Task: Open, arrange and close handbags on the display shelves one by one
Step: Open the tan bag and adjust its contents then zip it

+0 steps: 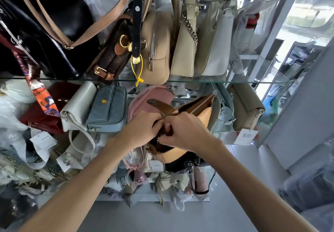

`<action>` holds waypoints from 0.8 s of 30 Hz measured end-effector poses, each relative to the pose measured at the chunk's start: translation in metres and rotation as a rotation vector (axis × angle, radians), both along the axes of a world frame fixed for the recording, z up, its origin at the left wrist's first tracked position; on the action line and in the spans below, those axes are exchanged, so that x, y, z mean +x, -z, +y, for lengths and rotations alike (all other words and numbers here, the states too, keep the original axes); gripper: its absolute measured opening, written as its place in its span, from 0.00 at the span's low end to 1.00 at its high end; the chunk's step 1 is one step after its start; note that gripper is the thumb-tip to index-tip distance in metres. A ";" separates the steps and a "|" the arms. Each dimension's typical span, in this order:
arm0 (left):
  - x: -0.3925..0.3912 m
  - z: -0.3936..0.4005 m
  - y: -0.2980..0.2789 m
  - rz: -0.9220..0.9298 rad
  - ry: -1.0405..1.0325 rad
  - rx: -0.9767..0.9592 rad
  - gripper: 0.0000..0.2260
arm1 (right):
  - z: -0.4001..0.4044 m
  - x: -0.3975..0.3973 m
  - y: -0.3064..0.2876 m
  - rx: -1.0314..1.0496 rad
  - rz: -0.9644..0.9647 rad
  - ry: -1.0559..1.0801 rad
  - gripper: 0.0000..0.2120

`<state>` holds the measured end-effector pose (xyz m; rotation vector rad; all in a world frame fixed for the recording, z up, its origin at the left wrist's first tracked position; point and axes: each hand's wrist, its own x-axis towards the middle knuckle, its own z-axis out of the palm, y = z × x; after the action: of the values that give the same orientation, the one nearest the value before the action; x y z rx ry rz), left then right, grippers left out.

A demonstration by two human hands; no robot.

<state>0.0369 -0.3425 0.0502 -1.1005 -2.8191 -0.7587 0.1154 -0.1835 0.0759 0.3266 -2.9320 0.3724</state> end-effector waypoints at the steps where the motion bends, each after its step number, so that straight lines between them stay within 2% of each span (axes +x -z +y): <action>1: -0.001 0.000 0.000 -0.011 -0.006 -0.003 0.14 | 0.002 0.000 -0.001 -0.015 0.016 -0.015 0.10; 3: -0.002 -0.001 0.001 -0.032 -0.021 -0.020 0.13 | 0.006 -0.002 0.000 -0.033 0.000 -0.086 0.08; 7: -0.003 -0.001 0.002 -0.129 -0.057 0.025 0.16 | 0.007 -0.004 0.008 -0.078 -0.064 -0.228 0.12; 9: -0.003 -0.001 0.003 -0.168 -0.053 0.088 0.19 | 0.009 -0.006 0.014 -0.102 -0.025 -0.287 0.10; 12: -0.004 -0.004 0.003 -0.164 -0.029 0.075 0.20 | 0.011 -0.010 0.021 -0.134 0.040 -0.345 0.07; 14: -0.006 -0.007 0.001 -0.178 -0.018 0.060 0.19 | 0.011 -0.011 0.020 -0.159 0.042 -0.318 0.08; 19: -0.005 -0.007 0.000 -0.234 -0.021 0.021 0.20 | -0.003 -0.012 0.016 -0.016 -0.127 -0.094 0.23; 24: -0.002 -0.011 0.003 -0.288 0.014 -0.001 0.18 | -0.013 -0.008 0.019 -0.085 -0.289 -0.158 0.10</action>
<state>0.0347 -0.3533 0.0468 -1.0931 -3.0455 -0.9914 0.1077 -0.1962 0.0569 0.5359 -3.1661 0.6118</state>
